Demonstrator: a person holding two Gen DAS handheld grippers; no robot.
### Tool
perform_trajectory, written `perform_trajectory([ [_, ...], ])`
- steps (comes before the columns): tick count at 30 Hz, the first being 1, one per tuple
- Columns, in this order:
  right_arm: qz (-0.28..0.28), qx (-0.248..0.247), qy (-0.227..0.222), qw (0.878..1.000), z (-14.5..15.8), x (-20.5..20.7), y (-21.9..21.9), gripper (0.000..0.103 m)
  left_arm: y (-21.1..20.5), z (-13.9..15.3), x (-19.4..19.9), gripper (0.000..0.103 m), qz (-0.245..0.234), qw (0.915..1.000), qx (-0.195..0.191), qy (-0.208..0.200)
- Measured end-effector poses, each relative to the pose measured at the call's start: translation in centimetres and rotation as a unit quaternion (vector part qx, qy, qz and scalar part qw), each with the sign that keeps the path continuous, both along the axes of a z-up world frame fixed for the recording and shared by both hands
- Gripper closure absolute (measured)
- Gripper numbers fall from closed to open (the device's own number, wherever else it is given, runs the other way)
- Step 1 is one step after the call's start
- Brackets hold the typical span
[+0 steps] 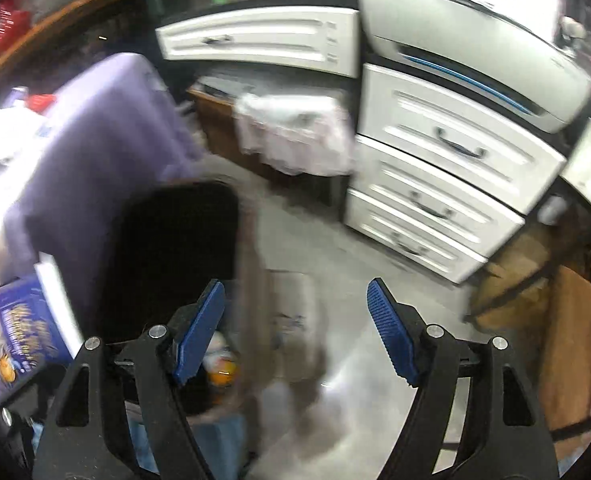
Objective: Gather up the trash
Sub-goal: 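Open the left tool to drop the blue cup into the bin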
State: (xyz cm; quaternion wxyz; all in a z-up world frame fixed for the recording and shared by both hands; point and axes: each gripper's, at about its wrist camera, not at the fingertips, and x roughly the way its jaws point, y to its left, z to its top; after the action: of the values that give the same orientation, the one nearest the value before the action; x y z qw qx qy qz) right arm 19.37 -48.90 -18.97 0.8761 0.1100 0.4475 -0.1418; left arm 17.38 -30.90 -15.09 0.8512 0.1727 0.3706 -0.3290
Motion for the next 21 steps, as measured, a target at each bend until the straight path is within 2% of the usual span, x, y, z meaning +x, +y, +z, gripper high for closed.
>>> perform_trajectory([
  [3, -0.015, 0.022, 0.004, 1.000, -0.6, -1.0, -1.0, 0.029, -0.4, -1.4, 0.4, 0.034, 0.002, 0.9998, 0.021, -0.004],
  [5, -0.018, 0.021, 0.006, 1.000, -0.9, -1.6, -1.1, 0.029, -0.7, -2.2, 0.8, 0.041, 0.004, 0.9996, 0.028, 0.001],
  [13, -0.030, 0.035, 0.003, 0.999, -1.5, -2.4, -0.8, 0.029, -1.2, -3.9, 1.6, 0.042, 0.015, 0.9988, 0.046, 0.010],
  [15, -0.031, 0.043, 0.002, 0.999, -1.5, -2.6, -0.8, 0.029, -1.1, -3.8, 1.4, 0.036, 0.014, 0.9985, 0.052, 0.008],
  [16, -0.030, 0.044, 0.000, 0.999, -1.4, -2.7, -0.8, 0.029, -1.2, -3.7, 1.3, 0.025, 0.013, 0.9984, 0.055, 0.004],
  [17, -0.029, 0.043, -0.002, 0.999, -1.2, -2.7, -0.7, 0.029, -1.1, -3.5, 1.0, 0.020, 0.011, 0.9985, 0.053, -0.003],
  [21, -0.029, 0.045, -0.007, 0.999, -0.6, -2.7, -0.5, 0.029, -0.6, -2.5, 0.4, 0.018, 0.009, 0.9993, 0.037, 0.000],
])
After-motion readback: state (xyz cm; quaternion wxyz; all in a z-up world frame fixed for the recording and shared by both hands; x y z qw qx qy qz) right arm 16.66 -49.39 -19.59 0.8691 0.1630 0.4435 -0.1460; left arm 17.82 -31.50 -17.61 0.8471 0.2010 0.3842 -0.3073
